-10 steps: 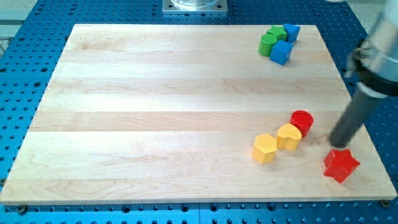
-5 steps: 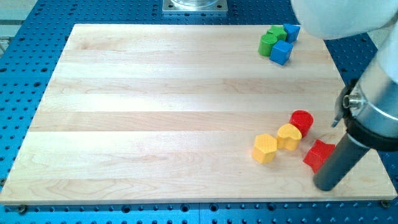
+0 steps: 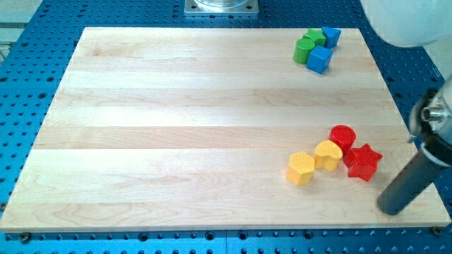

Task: Push the red star into the red circle

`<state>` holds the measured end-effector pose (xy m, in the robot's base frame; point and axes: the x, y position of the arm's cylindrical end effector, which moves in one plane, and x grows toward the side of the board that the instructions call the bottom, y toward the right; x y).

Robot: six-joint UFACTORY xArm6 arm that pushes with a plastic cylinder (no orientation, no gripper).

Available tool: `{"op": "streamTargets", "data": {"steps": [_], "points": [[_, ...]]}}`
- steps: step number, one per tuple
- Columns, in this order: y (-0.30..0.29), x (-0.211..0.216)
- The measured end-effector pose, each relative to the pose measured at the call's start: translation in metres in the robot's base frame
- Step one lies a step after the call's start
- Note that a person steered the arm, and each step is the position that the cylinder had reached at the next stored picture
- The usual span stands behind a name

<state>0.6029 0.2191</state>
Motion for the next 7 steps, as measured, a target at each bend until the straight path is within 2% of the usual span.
{"op": "streamTargets", "data": {"steps": [1,2,3,5,6,7], "points": [[-0.022,0.0],[-0.014,-0.006],[0.01,-0.045],[0.004,-0.04],[0.021,-0.034],[-0.102,0.016]]}}
